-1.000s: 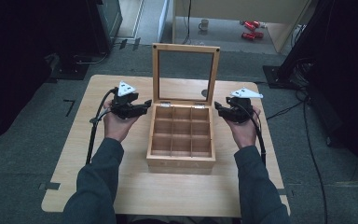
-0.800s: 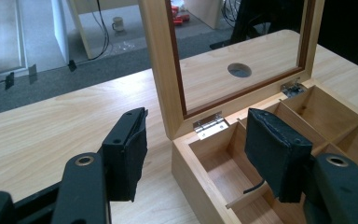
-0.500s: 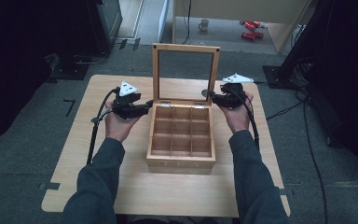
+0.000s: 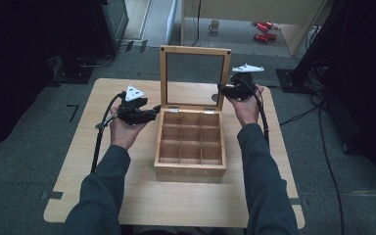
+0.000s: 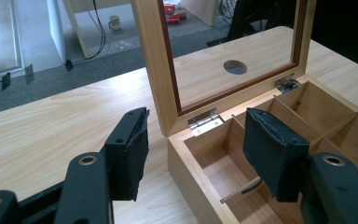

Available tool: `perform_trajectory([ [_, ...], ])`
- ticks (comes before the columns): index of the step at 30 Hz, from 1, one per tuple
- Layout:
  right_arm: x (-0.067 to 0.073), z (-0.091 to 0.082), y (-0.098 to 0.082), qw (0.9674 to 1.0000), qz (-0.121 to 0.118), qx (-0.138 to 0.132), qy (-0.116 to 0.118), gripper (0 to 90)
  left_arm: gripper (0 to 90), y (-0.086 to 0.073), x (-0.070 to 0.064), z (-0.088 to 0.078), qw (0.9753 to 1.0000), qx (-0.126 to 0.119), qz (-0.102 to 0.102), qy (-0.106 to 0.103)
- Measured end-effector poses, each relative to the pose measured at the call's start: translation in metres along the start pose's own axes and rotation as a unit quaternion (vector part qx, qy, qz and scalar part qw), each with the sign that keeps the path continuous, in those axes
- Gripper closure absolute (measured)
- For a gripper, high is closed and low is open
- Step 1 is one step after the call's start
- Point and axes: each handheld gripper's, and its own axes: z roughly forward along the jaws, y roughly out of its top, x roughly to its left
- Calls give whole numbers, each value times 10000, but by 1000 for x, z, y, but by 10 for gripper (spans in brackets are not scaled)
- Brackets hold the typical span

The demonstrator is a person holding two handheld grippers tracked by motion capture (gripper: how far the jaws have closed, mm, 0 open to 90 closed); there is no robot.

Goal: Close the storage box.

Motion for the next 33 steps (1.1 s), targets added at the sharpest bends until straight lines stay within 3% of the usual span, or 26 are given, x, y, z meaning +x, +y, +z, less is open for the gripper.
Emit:
perform_trajectory([
  [5,-4,7,6,9997,177,-11,157,415,408,-1,7,5,9999,49,-138,4],
  [10,-3,10,8,9995,95,-34,293,445,402,-2,7,8,9998,136,-139,14],
  [19,-2,0,10,9994,18,-219,250,509,413,-1,10,11,9995,93,-301,72],
  [24,-3,-7,10,9987,27,-395,315,536,425,13,3,13,9997,52,-185,136],
  [29,-1,-15,10,9979,29,-536,351,548,430,27,1,15,9994,-7,-208,266],
  [33,1,-21,10,9977,-16,-590,342,549,431,39,4,20,9987,-84,-374,340],
])
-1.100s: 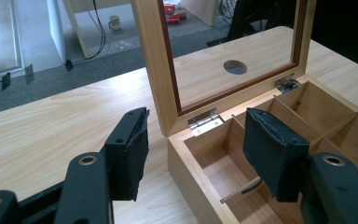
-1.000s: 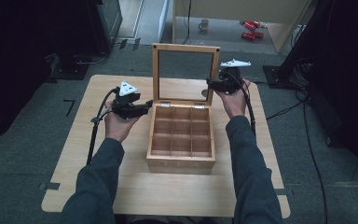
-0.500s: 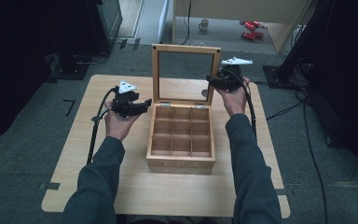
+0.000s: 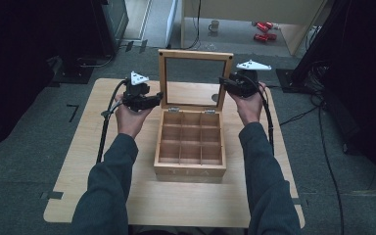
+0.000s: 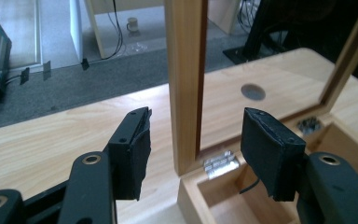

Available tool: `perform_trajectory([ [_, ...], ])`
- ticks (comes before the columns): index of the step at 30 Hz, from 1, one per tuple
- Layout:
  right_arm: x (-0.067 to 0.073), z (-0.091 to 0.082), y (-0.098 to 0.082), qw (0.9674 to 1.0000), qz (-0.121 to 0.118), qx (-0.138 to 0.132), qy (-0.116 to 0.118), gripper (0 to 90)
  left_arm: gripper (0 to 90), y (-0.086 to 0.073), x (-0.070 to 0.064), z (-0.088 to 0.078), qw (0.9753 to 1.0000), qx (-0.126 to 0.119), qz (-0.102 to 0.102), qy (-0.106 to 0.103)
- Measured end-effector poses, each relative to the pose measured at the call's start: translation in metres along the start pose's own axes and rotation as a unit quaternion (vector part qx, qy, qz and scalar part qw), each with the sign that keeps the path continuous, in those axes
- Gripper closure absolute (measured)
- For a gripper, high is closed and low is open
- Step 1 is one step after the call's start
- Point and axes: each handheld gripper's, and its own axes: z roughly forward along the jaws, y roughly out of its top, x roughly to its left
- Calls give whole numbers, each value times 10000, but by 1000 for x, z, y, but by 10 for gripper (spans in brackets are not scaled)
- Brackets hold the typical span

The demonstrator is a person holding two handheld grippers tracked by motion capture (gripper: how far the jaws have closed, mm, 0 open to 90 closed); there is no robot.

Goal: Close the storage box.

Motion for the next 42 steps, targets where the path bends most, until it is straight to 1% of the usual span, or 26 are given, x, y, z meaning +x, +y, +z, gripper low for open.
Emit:
perform_trajectory([
  [1,1,-2,0,10000,-24,-16,-1,550,430,2,0,1,10000,1,-39,-9],
  [4,2,-5,2,10000,-74,-30,14,551,430,7,-2,3,10000,6,-13,-1],
  [5,3,-9,3,9999,-85,-96,23,554,429,11,-5,4,10000,-30,8,-3],
  [9,5,-12,3,9998,-131,-129,7,552,430,17,-8,5,10000,-79,4,17],
  [10,6,-16,1,9997,-137,-202,18,553,430,20,-10,5,9999,-116,30,52],
  [12,7,-19,-2,9995,-158,-254,57,558,431,21,-11,6,9999,-133,18,55],
  [14,7,-22,-3,9996,-183,-222,63,563,432,24,-12,7,9998,-165,-11,54],
  [17,6,-25,-3,9996,-195,-209,57,574,438,24,-12,7,9998,-176,-18,72],
  [19,7,-27,-2,9994,-219,-247,66,582,444,24,-12,7,9998,-191,-34,73],
  [21,7,-27,-1,9993,-200,-277,155,587,445,25,-10,8,9998,-194,-74,18],
  [23,8,-24,1,9991,-199,-286,248,589,444,25,-10,9,9998,-176,-103,1],
  [24,9,-21,1,9993,-228,-233,200,587,444,24,-10,10,9999,-104,-62,40],
  [26,9,-16,-2,9995,-207,-134,194,576,443,23,-10,11,10000,-50,-8,62],
  [27,8,-14,-5,9997,-184,-112,145,570,442,22,-10,11,9999,-59,27,99],
  [29,7,-8,-10,9996,-279,51,-7,529,441,22,-9,11,9999,-10,67,89],
  [30,6,-6,-12,9995,-285,104,-93,507,440,22,-9,12,9999,-2,77,86],
  [31,4,-4,-14,9995,-225,112,-173,496,439,22,-9,11,10000,1,69,69],
  [34,-1,1,-13,9992,-24,66,-396,425,438,23,-8,8,10000,-11,35,55],
  [35,-1,1,-13,9992,-24,66,-396,425,437,23,-8,8,10000,-11,35,55],
  [36,-5,4,-10,9990,54,59,-445,395,436,24,-9,5,10000,-42,27,20],
  [37,-8,7,-9,9989,147,101,-444,388,435,24,-9,5,10000,-42,27,20],
  [38,-10,9,-8,9988,217,137,-411,388,434,24,-10,3,10000,-20,72,-4],
  [42,-15,18,-6,9984,273,207,-441,385,430,23,-10,0,9999,0,129,-21],
])
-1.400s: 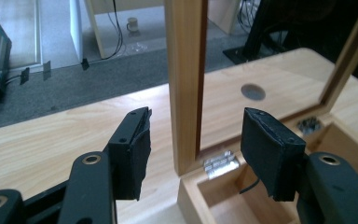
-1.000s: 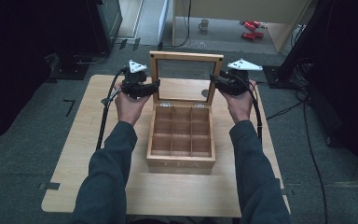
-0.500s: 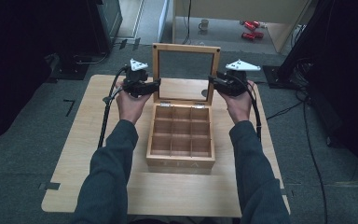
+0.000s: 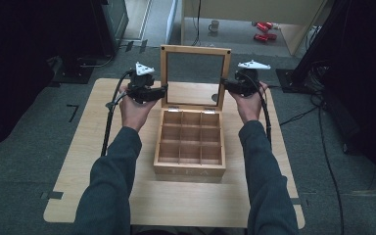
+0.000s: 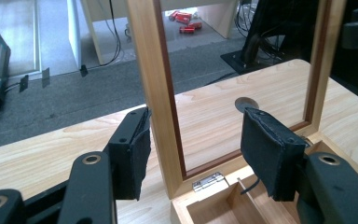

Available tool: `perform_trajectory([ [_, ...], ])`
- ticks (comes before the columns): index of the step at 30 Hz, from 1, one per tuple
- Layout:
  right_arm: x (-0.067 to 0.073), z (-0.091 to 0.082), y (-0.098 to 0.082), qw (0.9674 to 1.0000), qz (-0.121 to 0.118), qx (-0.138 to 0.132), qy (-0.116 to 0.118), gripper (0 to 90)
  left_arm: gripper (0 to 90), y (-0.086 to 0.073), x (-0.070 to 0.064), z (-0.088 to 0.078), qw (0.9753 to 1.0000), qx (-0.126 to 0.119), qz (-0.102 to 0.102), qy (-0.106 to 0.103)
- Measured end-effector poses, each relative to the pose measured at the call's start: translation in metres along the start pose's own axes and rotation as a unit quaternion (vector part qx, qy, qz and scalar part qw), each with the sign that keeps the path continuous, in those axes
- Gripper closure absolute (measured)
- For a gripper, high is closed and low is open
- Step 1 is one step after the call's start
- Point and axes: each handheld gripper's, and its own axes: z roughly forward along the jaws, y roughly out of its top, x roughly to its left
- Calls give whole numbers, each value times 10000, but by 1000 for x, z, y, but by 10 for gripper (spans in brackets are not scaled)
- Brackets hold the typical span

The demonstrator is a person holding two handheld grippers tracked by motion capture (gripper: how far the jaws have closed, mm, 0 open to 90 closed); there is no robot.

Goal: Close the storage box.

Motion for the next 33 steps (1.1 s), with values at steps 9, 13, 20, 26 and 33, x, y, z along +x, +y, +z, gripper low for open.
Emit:
perform_trajectory([
  [9,0,20,7,9997,49,119,184,419,429,-7,12,-2,10000,75,-48,31],
  [13,1,24,13,9990,24,131,430,457,430,-10,18,-4,9999,109,-93,68],
  [20,-2,18,17,9970,233,-63,730,532,430,-13,19,-7,9999,82,-112,54],
  [26,-5,12,16,9958,207,-95,887,554,429,-13,16,-3,9999,90,-117,30],
  [33,-3,-3,10,9942,99,-292,1029,572,427,-16,9,4,9998,130,-122,-38],
])
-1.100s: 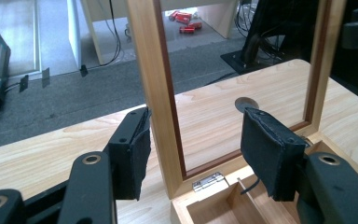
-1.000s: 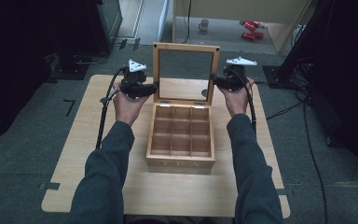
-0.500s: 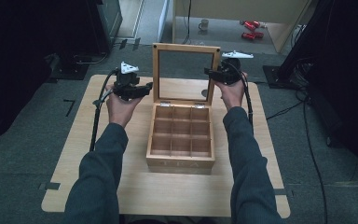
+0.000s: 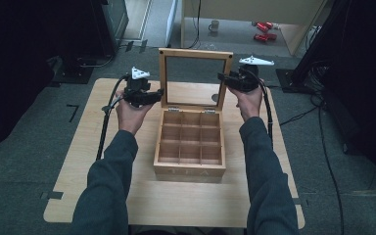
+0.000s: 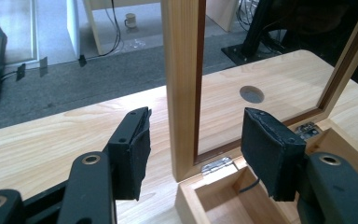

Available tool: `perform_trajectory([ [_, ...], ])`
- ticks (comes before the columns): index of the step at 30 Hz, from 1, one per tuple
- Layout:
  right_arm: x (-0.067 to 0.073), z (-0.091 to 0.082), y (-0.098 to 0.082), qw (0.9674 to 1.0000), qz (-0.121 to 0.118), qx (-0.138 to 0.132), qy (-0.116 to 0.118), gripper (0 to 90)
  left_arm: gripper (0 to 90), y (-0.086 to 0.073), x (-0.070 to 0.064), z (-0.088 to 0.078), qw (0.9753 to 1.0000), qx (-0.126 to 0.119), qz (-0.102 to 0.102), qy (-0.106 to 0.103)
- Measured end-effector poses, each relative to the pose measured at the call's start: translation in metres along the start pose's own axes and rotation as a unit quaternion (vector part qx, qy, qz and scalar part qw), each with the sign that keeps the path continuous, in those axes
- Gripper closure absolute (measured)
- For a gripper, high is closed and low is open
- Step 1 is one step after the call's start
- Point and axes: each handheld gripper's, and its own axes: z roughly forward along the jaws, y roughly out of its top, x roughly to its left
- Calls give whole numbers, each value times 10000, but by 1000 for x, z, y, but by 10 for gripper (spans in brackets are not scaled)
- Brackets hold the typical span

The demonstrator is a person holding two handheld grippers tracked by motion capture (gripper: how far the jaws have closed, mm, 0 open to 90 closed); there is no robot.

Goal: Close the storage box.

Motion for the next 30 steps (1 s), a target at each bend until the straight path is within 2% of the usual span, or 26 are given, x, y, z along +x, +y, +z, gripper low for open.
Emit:
perform_trajectory([
  [4,5,-7,-4,9999,-79,-80,27,572,426,0,-4,2,10000,-31,5,-32],
  [13,21,-31,-16,9988,-414,-225,94,556,422,0,-10,6,9999,-107,-10,-12],
  [21,34,-44,-26,9985,-484,-266,51,520,440,0,-19,5,9997,-203,113,-66],
  [24,37,-46,-27,9982,-541,-246,39,516,449,0,-20,3,9996,-266,102,-77],
  [25,39,-48,-28,9981,-580,-221,11,514,453,0,-20,2,9994,-280,145,-135],
  [28,41,-49,-28,9982,-576,-185,-52,512,459,-1,-23,1,9993,-309,203,-77],
  [30,46,-51,-28,9977,-632,-143,-191,510,471,-3,-22,-3,9990,-405,169,-118],
])
